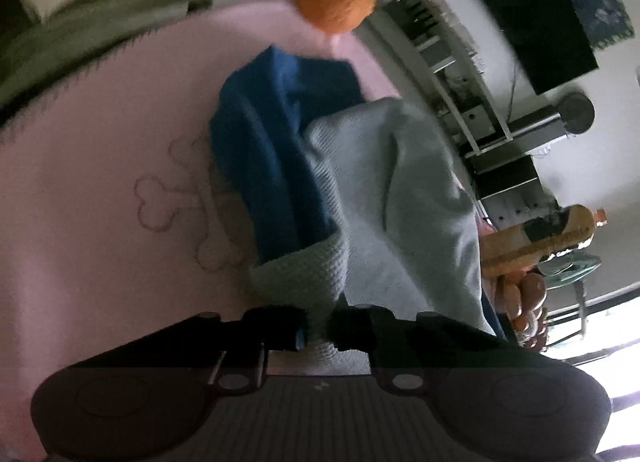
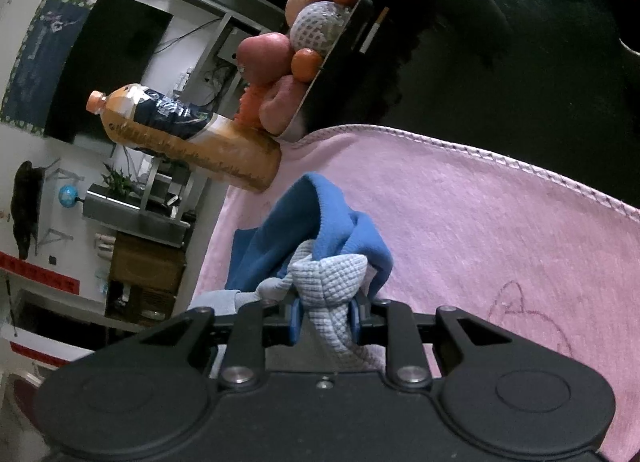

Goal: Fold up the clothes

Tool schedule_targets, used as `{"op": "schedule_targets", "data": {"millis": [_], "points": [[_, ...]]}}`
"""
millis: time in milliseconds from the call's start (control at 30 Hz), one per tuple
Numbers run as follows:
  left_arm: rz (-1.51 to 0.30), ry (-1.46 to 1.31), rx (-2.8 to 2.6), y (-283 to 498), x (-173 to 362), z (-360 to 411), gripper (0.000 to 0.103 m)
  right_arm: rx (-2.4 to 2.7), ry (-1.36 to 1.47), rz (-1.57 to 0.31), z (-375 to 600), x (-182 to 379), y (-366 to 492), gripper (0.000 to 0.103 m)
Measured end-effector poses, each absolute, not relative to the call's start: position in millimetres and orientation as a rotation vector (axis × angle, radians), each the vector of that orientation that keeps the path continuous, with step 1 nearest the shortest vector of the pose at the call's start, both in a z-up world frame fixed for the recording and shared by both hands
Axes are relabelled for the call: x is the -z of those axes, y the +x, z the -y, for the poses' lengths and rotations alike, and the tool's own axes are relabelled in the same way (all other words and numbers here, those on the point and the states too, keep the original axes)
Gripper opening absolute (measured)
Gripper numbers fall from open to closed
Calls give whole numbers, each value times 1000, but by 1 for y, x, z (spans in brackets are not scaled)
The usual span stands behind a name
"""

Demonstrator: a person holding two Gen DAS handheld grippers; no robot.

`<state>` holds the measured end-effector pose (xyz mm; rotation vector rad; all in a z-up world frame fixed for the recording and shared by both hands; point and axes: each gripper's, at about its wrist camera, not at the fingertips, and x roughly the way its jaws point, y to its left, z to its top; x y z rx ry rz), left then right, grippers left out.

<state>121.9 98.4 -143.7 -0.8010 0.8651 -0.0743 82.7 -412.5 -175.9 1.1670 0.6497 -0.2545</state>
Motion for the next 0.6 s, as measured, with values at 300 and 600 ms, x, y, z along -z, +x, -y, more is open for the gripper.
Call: {"op": "schedule_targets", "data": {"millis": [300, 600], "points": [[-648, -639, 60, 124, 34, -105, 3, 310, 1045, -668, 404, 137, 82, 12], [-165, -618, 173, 8, -175, -159, 3, -8, 917, -270, 367, -95, 17, 12]]}}
